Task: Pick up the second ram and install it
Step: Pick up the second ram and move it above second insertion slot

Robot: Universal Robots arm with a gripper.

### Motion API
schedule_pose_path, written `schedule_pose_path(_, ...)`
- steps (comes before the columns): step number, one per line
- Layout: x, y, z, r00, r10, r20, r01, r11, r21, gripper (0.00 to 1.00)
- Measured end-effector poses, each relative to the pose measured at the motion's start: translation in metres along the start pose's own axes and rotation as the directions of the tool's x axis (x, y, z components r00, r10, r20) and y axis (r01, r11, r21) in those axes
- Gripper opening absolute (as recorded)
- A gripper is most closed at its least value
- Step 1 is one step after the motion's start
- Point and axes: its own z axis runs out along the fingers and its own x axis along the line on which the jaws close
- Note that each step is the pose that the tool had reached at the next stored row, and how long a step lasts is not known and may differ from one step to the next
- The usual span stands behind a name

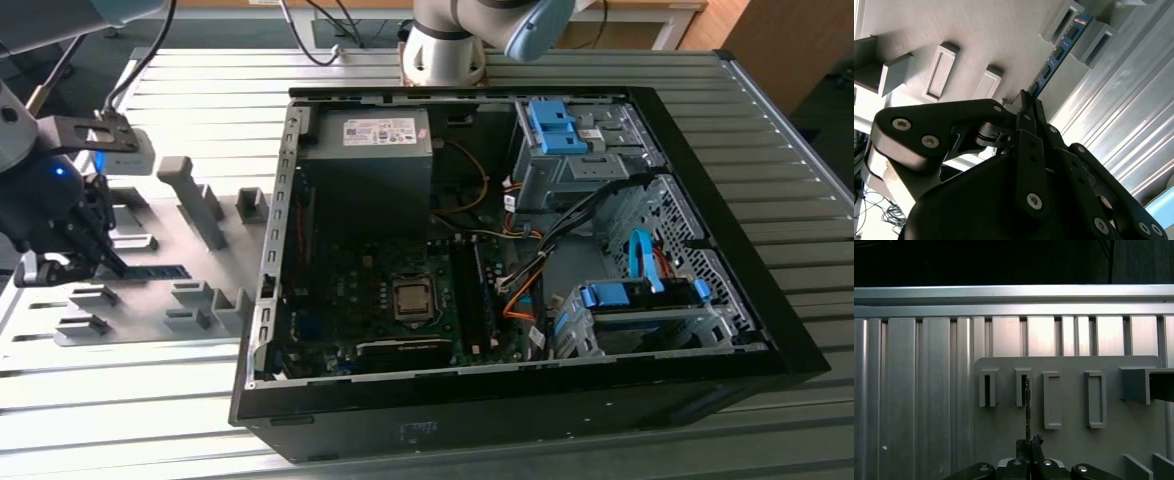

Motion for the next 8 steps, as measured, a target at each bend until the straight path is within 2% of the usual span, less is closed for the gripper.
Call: schedule_pose_path(8,-0.0001,0.0,-0.0025,1.0,0.0,-0.0001,0.0,1.0,0.0,0.14)
